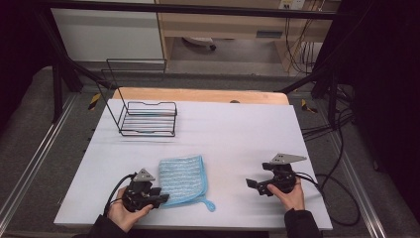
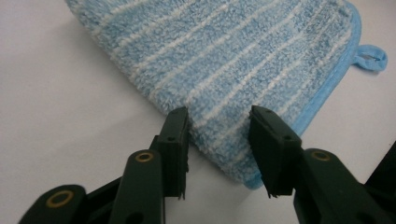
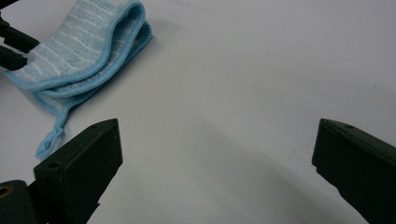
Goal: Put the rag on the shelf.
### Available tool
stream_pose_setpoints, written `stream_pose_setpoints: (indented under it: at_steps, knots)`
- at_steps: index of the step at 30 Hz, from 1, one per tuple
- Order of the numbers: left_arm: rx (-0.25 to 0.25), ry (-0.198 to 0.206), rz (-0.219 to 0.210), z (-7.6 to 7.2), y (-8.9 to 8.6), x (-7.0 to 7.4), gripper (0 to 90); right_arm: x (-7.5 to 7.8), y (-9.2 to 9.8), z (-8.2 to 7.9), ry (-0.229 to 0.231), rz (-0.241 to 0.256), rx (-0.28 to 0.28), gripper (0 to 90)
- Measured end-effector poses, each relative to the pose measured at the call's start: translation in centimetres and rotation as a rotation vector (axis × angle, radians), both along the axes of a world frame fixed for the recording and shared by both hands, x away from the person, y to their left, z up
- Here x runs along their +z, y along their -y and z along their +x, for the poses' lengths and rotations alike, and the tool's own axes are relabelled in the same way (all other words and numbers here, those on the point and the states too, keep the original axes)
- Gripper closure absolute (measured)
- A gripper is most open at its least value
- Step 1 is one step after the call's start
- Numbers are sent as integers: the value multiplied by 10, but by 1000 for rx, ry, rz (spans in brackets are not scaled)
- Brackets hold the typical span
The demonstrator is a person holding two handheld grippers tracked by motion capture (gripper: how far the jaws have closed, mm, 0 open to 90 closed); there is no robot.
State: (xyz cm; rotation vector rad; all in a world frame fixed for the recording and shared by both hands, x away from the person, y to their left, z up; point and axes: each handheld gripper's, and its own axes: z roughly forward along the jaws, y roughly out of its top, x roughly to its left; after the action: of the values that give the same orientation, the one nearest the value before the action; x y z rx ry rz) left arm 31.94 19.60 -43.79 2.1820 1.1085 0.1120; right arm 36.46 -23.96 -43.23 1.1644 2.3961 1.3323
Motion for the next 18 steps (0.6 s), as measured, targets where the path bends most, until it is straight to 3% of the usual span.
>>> stream_pose_setpoints:
  at_steps: [10, 18]
  knots:
    - [-7, -14, 14, -2, 6, 1, 797, 0, 0, 0, 4, -2, -24, 21]
    - [-23, -24, 14, 3, -1, 5, 842, 0, 0, 1, 2, -7, -23, 19]
